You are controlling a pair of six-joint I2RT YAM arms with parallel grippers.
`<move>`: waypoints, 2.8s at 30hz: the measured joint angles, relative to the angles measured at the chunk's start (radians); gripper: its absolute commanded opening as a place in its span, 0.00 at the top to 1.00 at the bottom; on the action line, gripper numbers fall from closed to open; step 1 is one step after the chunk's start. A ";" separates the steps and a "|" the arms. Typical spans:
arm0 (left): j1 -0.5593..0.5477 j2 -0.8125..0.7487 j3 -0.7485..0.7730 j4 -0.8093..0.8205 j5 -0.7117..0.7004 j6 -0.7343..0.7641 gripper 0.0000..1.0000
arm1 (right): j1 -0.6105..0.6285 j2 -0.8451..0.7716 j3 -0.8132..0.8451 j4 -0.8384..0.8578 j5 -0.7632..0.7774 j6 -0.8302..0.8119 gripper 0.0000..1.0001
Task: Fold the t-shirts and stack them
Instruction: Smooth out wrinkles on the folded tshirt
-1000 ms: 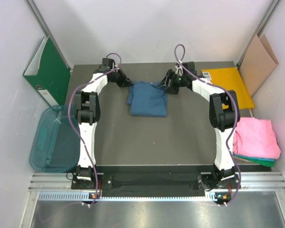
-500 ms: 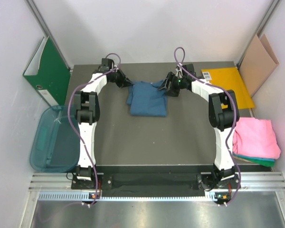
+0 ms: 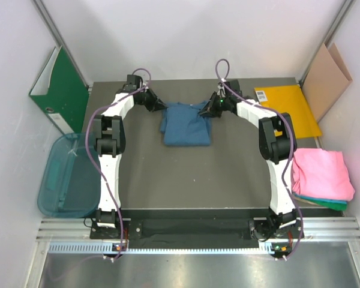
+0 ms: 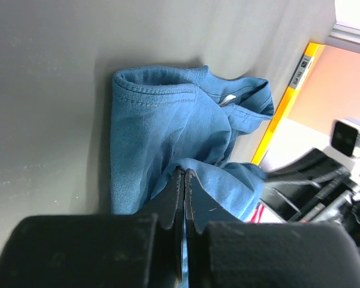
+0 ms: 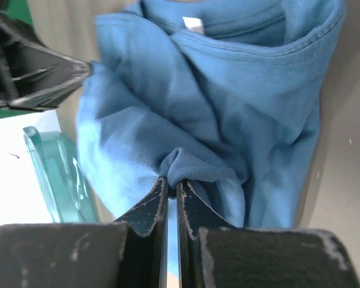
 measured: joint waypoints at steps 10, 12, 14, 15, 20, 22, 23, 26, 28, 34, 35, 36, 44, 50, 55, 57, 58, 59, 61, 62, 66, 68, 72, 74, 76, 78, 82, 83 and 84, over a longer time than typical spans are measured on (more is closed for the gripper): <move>0.008 0.000 0.000 0.028 0.030 -0.002 1.00 | -0.002 -0.169 0.004 0.001 0.079 -0.019 1.00; 0.008 0.000 0.003 0.045 0.038 -0.012 1.00 | -0.003 -0.153 0.048 -0.008 0.088 -0.024 1.00; 0.009 0.008 0.027 0.046 0.040 -0.029 1.00 | -0.005 -0.122 0.093 -0.008 0.092 -0.030 1.00; 0.010 0.014 0.044 0.048 0.040 -0.033 1.00 | -0.006 -0.098 0.122 -0.006 0.097 -0.031 1.00; 0.022 0.063 0.134 0.103 0.054 -0.087 0.67 | -0.014 0.028 0.217 0.001 0.112 -0.028 0.99; 0.028 0.063 0.129 0.111 0.060 -0.094 0.55 | -0.016 0.099 0.272 -0.001 0.116 -0.020 0.98; 0.031 0.058 0.119 0.119 0.063 -0.087 0.51 | -0.020 0.133 0.301 -0.003 0.118 -0.016 0.98; 0.037 0.000 0.009 0.126 0.053 -0.063 0.24 | -0.024 0.232 0.397 -0.009 0.122 0.007 0.96; 0.039 -0.045 -0.054 0.110 0.044 -0.036 0.15 | -0.027 0.272 0.440 -0.008 0.125 0.018 0.80; 0.040 -0.201 -0.172 0.052 0.005 0.045 0.01 | -0.046 0.322 0.486 0.014 0.128 0.071 0.16; 0.039 -0.231 -0.195 0.050 -0.003 0.056 0.01 | -0.047 0.322 0.484 0.015 0.130 0.077 0.13; 0.038 -0.259 -0.217 0.048 -0.010 0.068 0.01 | -0.047 0.313 0.469 0.026 0.133 0.066 0.07; -0.012 -0.296 -0.323 0.029 -0.054 0.146 0.01 | -0.061 0.019 0.068 0.027 0.172 -0.033 0.00; -0.099 -0.256 -0.381 0.024 -0.091 0.161 0.01 | -0.079 -0.227 -0.087 0.009 0.194 -0.117 0.00; -0.149 -0.217 -0.365 0.038 -0.087 0.155 0.68 | -0.085 -0.344 -0.176 -0.005 0.216 -0.186 0.00; -0.160 -0.191 -0.340 0.045 -0.092 0.146 1.00 | -0.086 -0.366 -0.217 -0.019 0.224 -0.206 0.00; -0.166 -0.173 -0.326 0.048 -0.093 0.145 1.00 | -0.086 -0.372 -0.234 -0.028 0.228 -0.214 0.00; -0.170 -0.156 -0.318 0.050 -0.095 0.147 1.00 | -0.087 -0.376 -0.250 -0.037 0.232 -0.222 0.00; -0.172 -0.140 -0.312 0.051 -0.083 0.145 1.00 | -0.087 -0.379 -0.277 -0.059 0.236 -0.236 0.00; -0.171 -0.140 -0.312 0.047 -0.083 0.145 1.00 | -0.087 -0.379 -0.285 -0.072 0.238 -0.242 0.00; -0.171 -0.157 -0.341 0.051 -0.081 0.159 1.00 | -0.086 -0.381 -0.302 -0.107 0.241 -0.264 0.00; -0.171 -0.203 -0.412 0.051 -0.081 0.168 1.00 | -0.086 -0.385 -0.306 -0.114 0.241 -0.268 0.00; -0.171 -0.352 -0.640 0.023 -0.082 0.203 1.00 | -0.082 -0.393 -0.311 -0.122 0.232 -0.280 0.00; -0.172 -0.416 -0.728 -0.012 -0.088 0.226 1.00 | -0.076 -0.397 -0.317 -0.127 0.226 -0.285 0.00; -0.172 -0.483 -0.809 -0.062 -0.104 0.263 0.97 | -0.069 -0.398 -0.322 -0.133 0.224 -0.287 0.00; -0.174 -0.546 -0.868 -0.132 -0.134 0.304 0.30 | -0.055 -0.398 -0.330 -0.141 0.219 -0.293 0.00; -0.177 -0.642 -0.893 -0.267 -0.198 0.390 0.01 | -0.017 -0.398 -0.346 -0.157 0.211 -0.303 0.00; -0.177 -0.670 -0.890 -0.296 -0.219 0.405 0.01 | -0.003 -0.399 -0.346 -0.170 0.210 -0.308 0.00; -0.177 -0.700 -0.880 -0.330 -0.238 0.424 0.01 | 0.011 -0.401 -0.346 -0.180 0.209 -0.312 0.00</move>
